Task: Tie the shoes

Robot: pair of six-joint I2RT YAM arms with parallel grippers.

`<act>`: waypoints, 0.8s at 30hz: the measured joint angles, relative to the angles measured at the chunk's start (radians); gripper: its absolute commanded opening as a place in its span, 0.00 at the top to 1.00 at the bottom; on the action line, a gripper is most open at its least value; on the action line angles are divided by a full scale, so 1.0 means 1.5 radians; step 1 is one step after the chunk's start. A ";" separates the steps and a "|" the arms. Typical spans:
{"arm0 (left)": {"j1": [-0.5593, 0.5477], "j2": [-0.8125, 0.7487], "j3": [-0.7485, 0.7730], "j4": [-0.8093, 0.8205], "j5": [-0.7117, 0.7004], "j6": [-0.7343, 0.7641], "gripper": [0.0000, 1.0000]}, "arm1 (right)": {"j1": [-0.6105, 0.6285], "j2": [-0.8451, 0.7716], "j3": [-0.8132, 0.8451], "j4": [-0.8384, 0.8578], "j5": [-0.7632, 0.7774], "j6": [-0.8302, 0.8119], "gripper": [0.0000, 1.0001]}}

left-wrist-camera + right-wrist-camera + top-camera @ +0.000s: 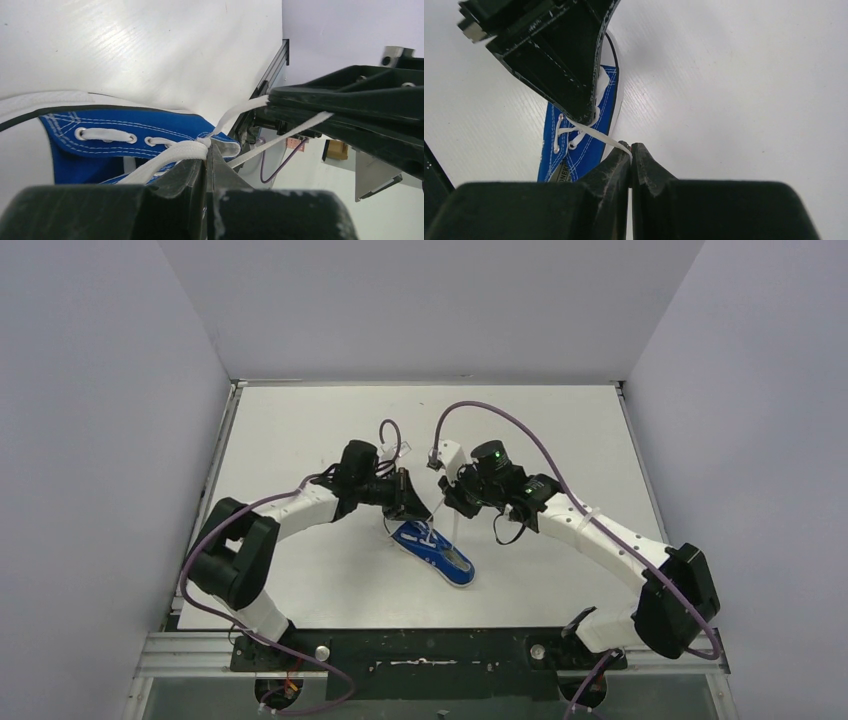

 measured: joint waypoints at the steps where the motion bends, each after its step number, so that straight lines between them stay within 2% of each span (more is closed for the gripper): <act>1: 0.000 0.002 0.004 0.000 0.001 0.001 1.00 | 0.001 0.000 0.019 -0.022 0.003 -0.004 0.94; 5: 0.001 0.012 0.018 0.005 0.004 0.001 1.00 | 0.005 -0.001 0.072 -0.086 0.021 -0.031 0.91; 8: 0.001 0.019 0.020 -0.002 0.004 0.008 1.00 | 0.004 -0.001 0.077 -0.095 0.045 -0.053 0.91; 9: 0.002 0.022 0.020 -0.005 0.004 0.010 0.97 | 0.004 -0.001 0.078 -0.095 0.053 -0.059 0.92; 14: 0.009 0.023 0.020 -0.036 0.000 0.031 0.75 | 0.004 0.017 0.078 -0.065 0.051 -0.096 0.97; 18: 0.017 0.017 0.019 -0.099 -0.024 0.060 0.63 | -0.008 0.066 0.078 0.012 0.016 -0.114 0.98; 21: 0.029 -0.014 0.018 -0.157 -0.050 0.089 0.40 | -0.024 0.109 0.078 0.045 -0.022 -0.115 0.98; 24: 0.045 -0.060 0.015 -0.206 -0.071 0.109 0.34 | -0.038 0.135 0.071 0.067 -0.048 -0.107 0.98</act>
